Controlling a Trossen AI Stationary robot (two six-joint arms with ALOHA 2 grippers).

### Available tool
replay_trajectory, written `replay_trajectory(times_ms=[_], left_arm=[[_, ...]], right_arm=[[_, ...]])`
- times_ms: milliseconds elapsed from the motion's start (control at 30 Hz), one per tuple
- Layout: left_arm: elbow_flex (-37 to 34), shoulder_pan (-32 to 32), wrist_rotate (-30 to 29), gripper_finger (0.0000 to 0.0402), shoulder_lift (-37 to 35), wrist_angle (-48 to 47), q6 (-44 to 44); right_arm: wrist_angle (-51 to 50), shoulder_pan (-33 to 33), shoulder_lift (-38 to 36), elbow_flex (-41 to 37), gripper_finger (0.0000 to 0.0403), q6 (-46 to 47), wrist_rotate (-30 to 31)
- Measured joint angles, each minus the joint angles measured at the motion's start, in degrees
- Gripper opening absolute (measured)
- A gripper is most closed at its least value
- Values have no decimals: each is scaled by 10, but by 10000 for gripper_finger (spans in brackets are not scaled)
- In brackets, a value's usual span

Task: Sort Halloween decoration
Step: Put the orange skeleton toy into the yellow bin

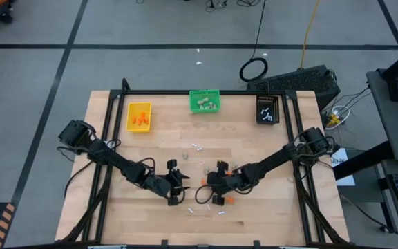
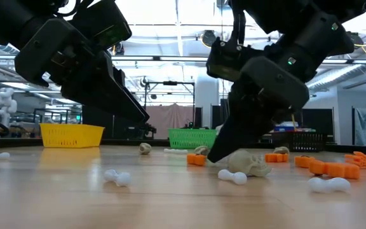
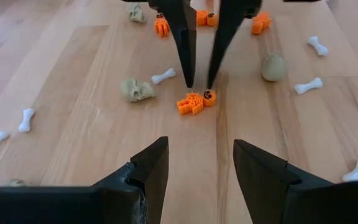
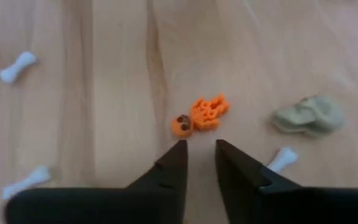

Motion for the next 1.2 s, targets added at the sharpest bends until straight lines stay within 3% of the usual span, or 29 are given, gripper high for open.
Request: replay_trajectory(times_ms=[267,467,733,1200], left_arm=[[0,0,0,177,0,1,0],[0,0,0,177,0,1,-1],[0,0,0,177,0,-2,-2],[0,0,0,177,0,-4,-5]], right_arm=[[15,5,0,0,198,48,-3],[28,4,15,-1,238,36,29],[44,3,22,0,199,25,32],[43,1,23,-1,71,-5,31]])
